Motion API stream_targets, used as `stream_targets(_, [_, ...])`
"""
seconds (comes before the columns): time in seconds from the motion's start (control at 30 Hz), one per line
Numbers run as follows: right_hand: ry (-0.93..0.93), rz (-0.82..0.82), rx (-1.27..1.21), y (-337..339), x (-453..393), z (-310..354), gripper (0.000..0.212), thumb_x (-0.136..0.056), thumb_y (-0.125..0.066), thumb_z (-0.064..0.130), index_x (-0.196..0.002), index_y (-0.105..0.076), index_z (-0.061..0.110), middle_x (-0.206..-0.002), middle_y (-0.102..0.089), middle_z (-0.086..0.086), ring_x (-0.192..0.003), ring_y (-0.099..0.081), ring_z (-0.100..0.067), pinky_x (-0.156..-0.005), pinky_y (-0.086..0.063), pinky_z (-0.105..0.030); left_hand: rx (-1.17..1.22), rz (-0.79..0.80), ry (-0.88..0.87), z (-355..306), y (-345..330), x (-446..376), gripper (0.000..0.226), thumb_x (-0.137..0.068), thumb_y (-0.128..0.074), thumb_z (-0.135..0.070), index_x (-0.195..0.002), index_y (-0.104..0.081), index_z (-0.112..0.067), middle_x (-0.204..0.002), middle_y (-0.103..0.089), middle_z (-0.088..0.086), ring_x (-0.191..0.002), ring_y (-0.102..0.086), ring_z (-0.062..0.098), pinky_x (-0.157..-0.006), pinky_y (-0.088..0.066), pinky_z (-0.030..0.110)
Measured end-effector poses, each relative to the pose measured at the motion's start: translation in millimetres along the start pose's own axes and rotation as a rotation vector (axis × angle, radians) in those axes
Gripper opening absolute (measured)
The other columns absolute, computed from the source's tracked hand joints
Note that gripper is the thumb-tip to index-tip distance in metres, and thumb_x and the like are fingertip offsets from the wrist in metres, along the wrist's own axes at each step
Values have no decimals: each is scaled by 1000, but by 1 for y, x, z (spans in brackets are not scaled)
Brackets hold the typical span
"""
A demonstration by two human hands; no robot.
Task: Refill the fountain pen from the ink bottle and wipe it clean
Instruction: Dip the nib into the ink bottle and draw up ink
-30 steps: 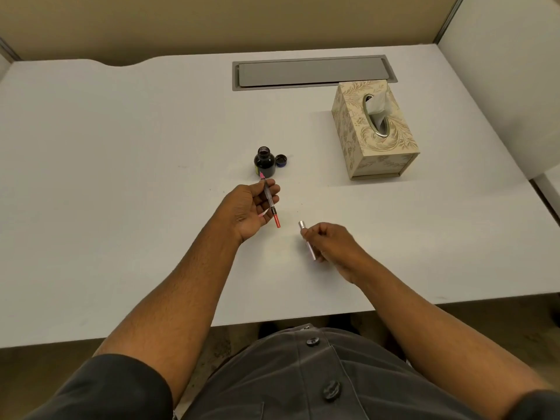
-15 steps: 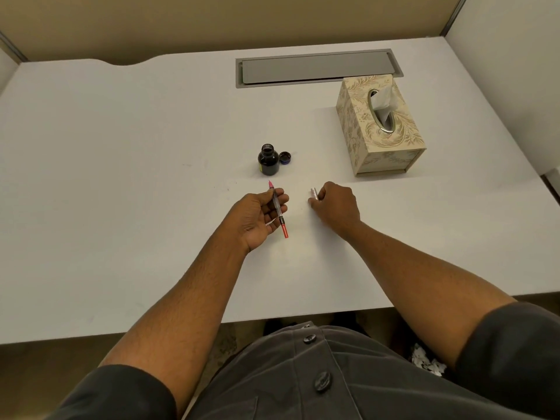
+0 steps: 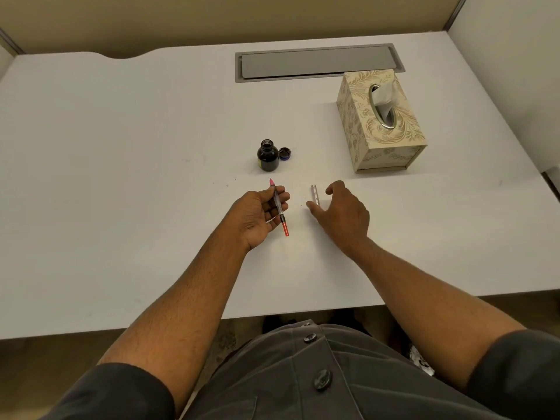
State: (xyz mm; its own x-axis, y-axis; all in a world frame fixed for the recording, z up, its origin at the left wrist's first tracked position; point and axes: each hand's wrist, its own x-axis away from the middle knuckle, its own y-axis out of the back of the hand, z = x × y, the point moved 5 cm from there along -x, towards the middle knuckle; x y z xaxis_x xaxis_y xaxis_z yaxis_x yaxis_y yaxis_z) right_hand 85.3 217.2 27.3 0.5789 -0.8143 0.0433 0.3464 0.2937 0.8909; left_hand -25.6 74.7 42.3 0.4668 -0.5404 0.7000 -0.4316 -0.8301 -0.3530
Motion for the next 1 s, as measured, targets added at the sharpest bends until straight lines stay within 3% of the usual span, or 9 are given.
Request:
stream_targets(0.07, [48, -33, -15, 4, 20, 5, 46, -84, -64, 55, -109, -52, 18, -88, -63, 2, -77, -61, -19, -65, -46, -30, -4, 0, -6, 1, 0, 1, 20, -97, -50, -19, -93, -68, -13, -88, -70, 2, -84, -63, 15, -84, -45, 30])
stream_targets(0.13, [54, 43, -113, 5, 36, 11, 38, -89, -59, 51, -104, -56, 17, -79, -59, 5, -72, -58, -16, -63, -42, -28, -10, 0, -10, 2, 1, 1, 20, -97, -49, -19, -94, -68, -12, -88, -71, 2, -86, -63, 15, -89, -45, 31])
stream_targets(0.3, [-252, 727, -790, -12, 68, 22, 38, -100, -46, 41, -103, -69, 11, -81, -66, -3, -65, -51, -14, -56, -40, -24, -33, 19, -21, 4, 0, -2, 20, -98, -49, -21, -96, -68, -13, -88, -71, 2, -88, -62, 15, -91, -44, 31])
stream_targets(0.37, [-287, 845, -899, -14, 74, 24, 36, -101, -44, 34, -108, -69, 9, -87, -69, -6, -63, -52, -12, -55, -40, -24, -57, 24, -24, 5, -2, -2, 21, -98, -48, -21, -98, -68, -13, -91, -71, 2, -90, -62, 16, -89, -44, 30])
stream_targets(0.6, [-261, 850, -916, -13, 76, 28, 28, -100, -50, 23, -107, -71, 5, -90, -72, -7, -63, -54, -11, -55, -41, -21, -90, 1, -27, 8, 0, -4, 23, -99, -47, -20, -103, -68, -12, -95, -71, 4, -94, -63, 17, -96, -43, 33])
stream_targets(0.83, [-286, 829, -928, -17, 74, 27, 32, -97, -55, 34, -105, -72, 8, -88, -74, -5, -63, -53, -11, -58, -40, -23, -85, -4, -37, 7, 3, -6, 22, -99, -46, -21, -101, -67, -13, -92, -71, 2, -88, -63, 15, -82, -44, 29])
stream_targets(1.0, [-265, 853, -927, -14, 74, 31, 27, -98, -53, 23, -107, -72, 6, -93, -75, -11, -62, -55, -10, -56, -42, -20, -63, -8, -37, 5, 2, -4, 21, -98, -47, -19, -100, -67, -12, -93, -69, 3, -87, -62, 15, -79, -46, 27])
